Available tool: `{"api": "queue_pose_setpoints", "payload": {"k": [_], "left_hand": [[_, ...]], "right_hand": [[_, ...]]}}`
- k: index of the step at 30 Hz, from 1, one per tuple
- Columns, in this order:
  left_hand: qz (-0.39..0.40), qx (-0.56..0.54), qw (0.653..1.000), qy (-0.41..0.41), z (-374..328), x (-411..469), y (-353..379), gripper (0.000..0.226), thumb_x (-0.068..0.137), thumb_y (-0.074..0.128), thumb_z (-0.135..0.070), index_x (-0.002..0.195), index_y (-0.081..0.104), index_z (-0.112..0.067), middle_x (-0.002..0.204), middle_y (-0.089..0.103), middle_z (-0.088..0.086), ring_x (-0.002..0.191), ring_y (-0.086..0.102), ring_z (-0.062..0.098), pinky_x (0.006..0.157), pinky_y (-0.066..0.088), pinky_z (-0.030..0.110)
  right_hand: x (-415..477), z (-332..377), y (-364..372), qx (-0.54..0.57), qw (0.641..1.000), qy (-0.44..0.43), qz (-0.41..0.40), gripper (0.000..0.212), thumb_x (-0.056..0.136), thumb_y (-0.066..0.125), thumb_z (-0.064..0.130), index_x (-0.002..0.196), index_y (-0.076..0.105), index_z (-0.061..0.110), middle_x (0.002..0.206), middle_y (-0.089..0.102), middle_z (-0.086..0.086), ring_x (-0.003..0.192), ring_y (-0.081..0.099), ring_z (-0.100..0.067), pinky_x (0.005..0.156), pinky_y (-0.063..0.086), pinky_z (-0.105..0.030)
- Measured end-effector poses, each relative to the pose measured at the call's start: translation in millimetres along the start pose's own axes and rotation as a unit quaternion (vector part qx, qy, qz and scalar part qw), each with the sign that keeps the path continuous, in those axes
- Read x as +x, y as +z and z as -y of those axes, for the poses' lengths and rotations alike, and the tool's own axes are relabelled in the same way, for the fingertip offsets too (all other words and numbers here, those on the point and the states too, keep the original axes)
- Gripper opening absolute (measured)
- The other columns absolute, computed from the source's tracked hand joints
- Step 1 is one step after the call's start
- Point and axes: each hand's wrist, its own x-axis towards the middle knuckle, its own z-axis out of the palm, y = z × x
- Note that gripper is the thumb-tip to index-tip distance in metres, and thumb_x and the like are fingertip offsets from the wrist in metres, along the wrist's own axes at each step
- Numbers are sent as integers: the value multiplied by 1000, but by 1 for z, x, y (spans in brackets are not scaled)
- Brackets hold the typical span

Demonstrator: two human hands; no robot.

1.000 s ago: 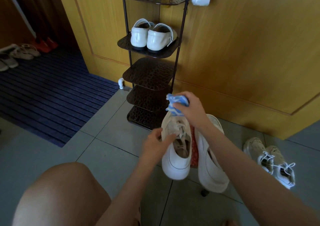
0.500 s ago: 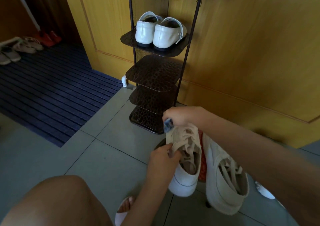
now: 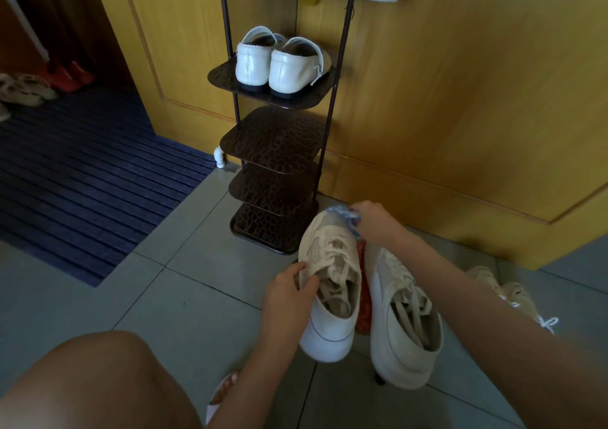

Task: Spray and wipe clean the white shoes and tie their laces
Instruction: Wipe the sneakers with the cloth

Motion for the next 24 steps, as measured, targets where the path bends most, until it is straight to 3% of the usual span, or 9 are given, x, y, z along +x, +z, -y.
{"api": "queue_pose_setpoints", "payload": {"k": [3, 5, 7, 11, 17, 19, 21, 22, 24], "left_hand": [[2, -13, 1000, 0, -1, -1, -1, 41, 89, 59, -31, 127, 58, -16, 114, 66, 4, 94, 65, 22, 83, 54, 36], [4, -15, 1000, 7, -3, -1, -2, 37, 89, 60, -30, 123, 61, -16, 102, 68, -2, 86, 66, 18, 76, 55, 33], [8, -9, 1000, 22, -4, -1, -3, 32, 89, 60, -27, 119, 64, -16, 91, 67, -6, 80, 65, 12, 73, 55, 31], [20, 14, 999, 42, -3, -2, -3, 30, 92, 56, -27, 119, 65, -19, 94, 72, 1, 68, 61, 10, 63, 49, 21], [22, 52, 997, 52, -2, 1, -9, 27, 93, 54, -23, 118, 65, -18, 99, 71, 0, 81, 58, 4, 61, 41, 6], [34, 25, 998, 38, -5, 2, -10, 27, 92, 56, -22, 118, 65, -17, 92, 67, -4, 85, 62, 8, 68, 50, 14], [49, -5, 999, 18, -7, 3, -8, 28, 91, 59, -22, 118, 65, -15, 88, 65, -7, 83, 64, 11, 75, 56, 33], [53, -5, 998, 14, -8, 3, -6, 30, 90, 60, -23, 118, 64, -15, 89, 65, -8, 82, 64, 10, 76, 57, 38], [53, 10, 998, 19, -7, 4, -1, 34, 90, 60, -26, 122, 62, -16, 96, 67, -7, 86, 64, 11, 78, 56, 40]], "right_hand": [[-15, 0, 10, 41, 998, 55, 9, 14, 95, 44, 7, 84, 51, 3, 70, 49, -7, 60, 45, -16, 48, 34, -27], [-27, 3, 14, 60, 996, 65, 5, 13, 95, 43, 5, 83, 47, 4, 66, 42, -4, 57, 40, -13, 45, 29, -25], [-45, 8, 17, 74, 995, 66, 14, 29, 94, 42, 0, 66, 40, 8, 61, 37, -5, 53, 34, -13, 44, 24, -23], [-82, 16, 22, 95, 993, 59, 27, 40, 93, 39, -4, 60, 30, 15, 60, 33, -5, 53, 31, -13, 43, 21, -21], [-120, 11, 27, 152, 986, 28, 66, 38, 88, 46, -3, 55, 35, 11, 54, 36, -5, 48, 32, -11, 43, 25, -18], [-132, 5, 13, 167, 983, 19, 74, 35, 85, 49, -2, 56, 36, 11, 53, 34, -4, 48, 32, -13, 44, 25, -17], [-138, -5, -8, 207, 978, 15, 33, 22, 84, 53, -1, 65, 51, 10, 60, 45, -7, 56, 43, -17, 51, 34, -19], [-139, -10, -19, 237, 972, 9, -2, 17, 85, 53, -2, 76, 61, 11, 68, 55, -8, 63, 51, -19, 57, 40, -23], [-135, -22, -34, 254, 964, -6, -82, 28, 88, 50, -3, 105, 68, 11, 93, 65, -7, 83, 62, -23, 69, 47, -29]]}}
